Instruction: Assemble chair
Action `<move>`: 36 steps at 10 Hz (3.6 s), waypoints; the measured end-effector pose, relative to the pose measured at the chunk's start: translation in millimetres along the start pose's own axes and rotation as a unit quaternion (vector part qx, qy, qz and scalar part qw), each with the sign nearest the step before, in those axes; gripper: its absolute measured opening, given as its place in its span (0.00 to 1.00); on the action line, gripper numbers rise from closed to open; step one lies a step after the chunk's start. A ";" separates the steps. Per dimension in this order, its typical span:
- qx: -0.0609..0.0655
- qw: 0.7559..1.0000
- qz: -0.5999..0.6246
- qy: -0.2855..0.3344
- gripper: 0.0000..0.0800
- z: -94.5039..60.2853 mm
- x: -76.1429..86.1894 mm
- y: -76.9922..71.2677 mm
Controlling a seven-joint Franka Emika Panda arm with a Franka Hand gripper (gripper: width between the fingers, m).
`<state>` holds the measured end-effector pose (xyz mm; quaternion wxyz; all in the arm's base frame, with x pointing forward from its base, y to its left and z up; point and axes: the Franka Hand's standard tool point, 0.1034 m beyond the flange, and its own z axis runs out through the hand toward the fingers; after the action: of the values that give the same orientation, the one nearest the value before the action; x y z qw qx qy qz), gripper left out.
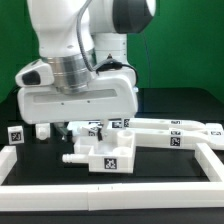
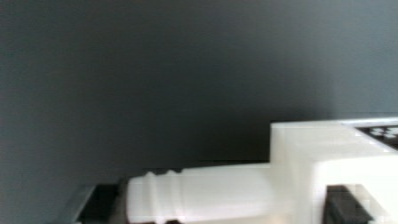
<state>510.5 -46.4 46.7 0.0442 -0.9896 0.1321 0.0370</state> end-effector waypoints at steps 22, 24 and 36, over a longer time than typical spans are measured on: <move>0.067 0.878 0.468 0.071 0.59 32.4 -27.4 -112.9; 0.072 0.861 0.500 0.067 0.59 33.8 -27.9 -117.6; 0.087 0.796 0.599 0.020 0.70 49.2 -14.5 -165.9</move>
Offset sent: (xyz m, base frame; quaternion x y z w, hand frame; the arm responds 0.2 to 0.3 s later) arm 0.0000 0.0000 0.0000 0.0000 0.0000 0.0000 1.0000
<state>537.4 121.6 11.9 0.0968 -0.7053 0.7018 0.0247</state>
